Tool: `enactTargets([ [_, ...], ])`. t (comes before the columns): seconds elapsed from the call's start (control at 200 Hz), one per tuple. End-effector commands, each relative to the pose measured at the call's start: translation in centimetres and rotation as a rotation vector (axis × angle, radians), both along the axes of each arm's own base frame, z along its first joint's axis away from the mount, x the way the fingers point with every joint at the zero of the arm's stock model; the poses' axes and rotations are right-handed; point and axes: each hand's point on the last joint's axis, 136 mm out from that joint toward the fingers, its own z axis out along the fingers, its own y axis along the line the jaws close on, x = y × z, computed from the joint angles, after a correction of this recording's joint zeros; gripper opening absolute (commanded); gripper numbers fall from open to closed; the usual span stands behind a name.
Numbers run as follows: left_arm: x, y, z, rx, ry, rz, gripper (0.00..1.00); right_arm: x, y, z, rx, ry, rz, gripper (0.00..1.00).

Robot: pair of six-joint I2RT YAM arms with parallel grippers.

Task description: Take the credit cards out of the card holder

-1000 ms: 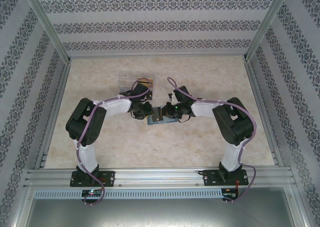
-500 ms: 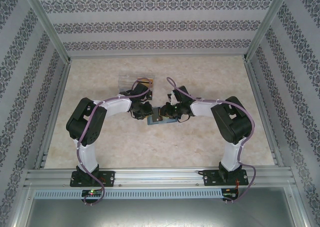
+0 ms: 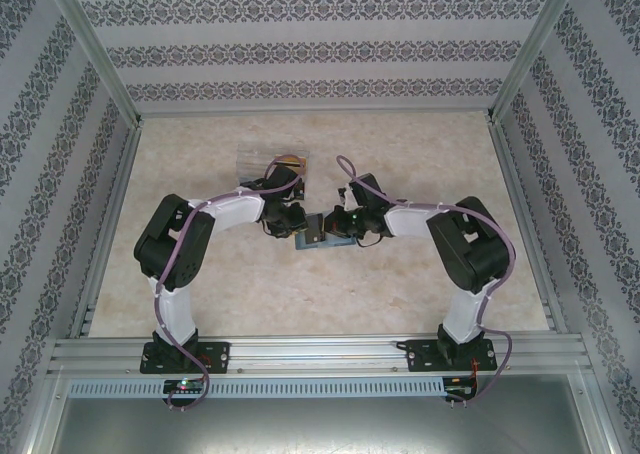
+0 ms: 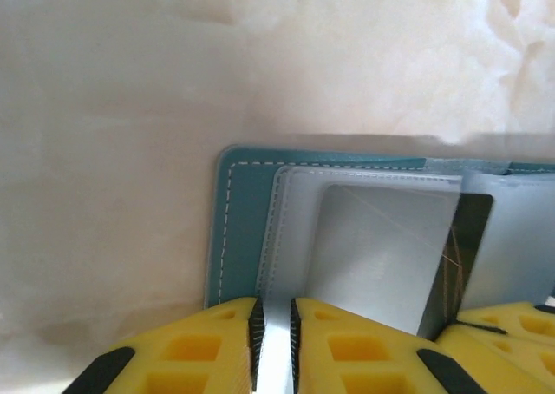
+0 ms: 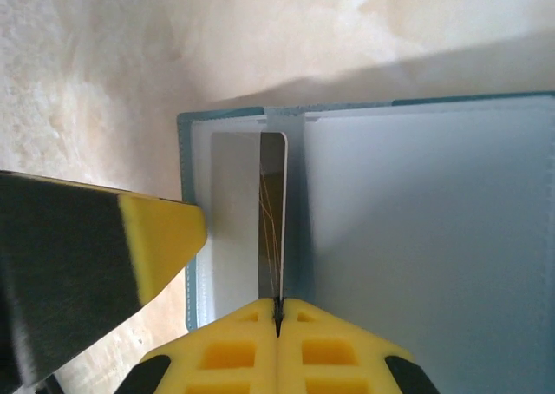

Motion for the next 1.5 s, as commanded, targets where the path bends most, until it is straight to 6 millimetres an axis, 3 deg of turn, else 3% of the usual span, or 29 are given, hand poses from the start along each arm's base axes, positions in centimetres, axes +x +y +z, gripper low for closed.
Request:
enactTargets([
  [0.0,-0.9,0.6,-0.3,0.054,0.036,-0.025,0.25,0.9,-1.7,1.9,-0.047,-0.122,-0.028,0.00],
  [0.095,0.1,-0.2,1.5,0.018,-0.010,-0.040,0.29,0.3,-2.1,3.1,-0.046,-0.177,-0.003,0.00],
  [0.29,1.7,-1.6,6.2,-0.080,-0.131,-0.094,0.47,-0.3,-2.1,6.1,-0.012,-0.279,0.045,0.00],
  [0.619,3.0,2.8,13.0,-0.281,-0.326,0.000,0.88,1.0,-0.4,11.8,0.209,-0.337,0.090,0.00],
  [0.794,3.1,2.8,16.0,-0.510,-0.398,-0.020,0.92,1.9,1.7,15.8,0.396,-0.336,0.146,0.00],
  [0.964,3.0,1.5,18.6,-0.661,-0.475,-0.100,0.90,3.1,3.0,18.5,0.508,-0.315,0.163,0.00],
  [1.189,2.6,0.9,21.0,-0.713,-0.561,-0.179,0.74,3.5,3.8,19.7,0.592,-0.275,0.181,0.00],
  [1.494,3.4,0.7,21.8,-0.769,-0.600,-0.155,0.35,3.4,3.8,19.1,0.620,-0.234,0.181,0.00],
])
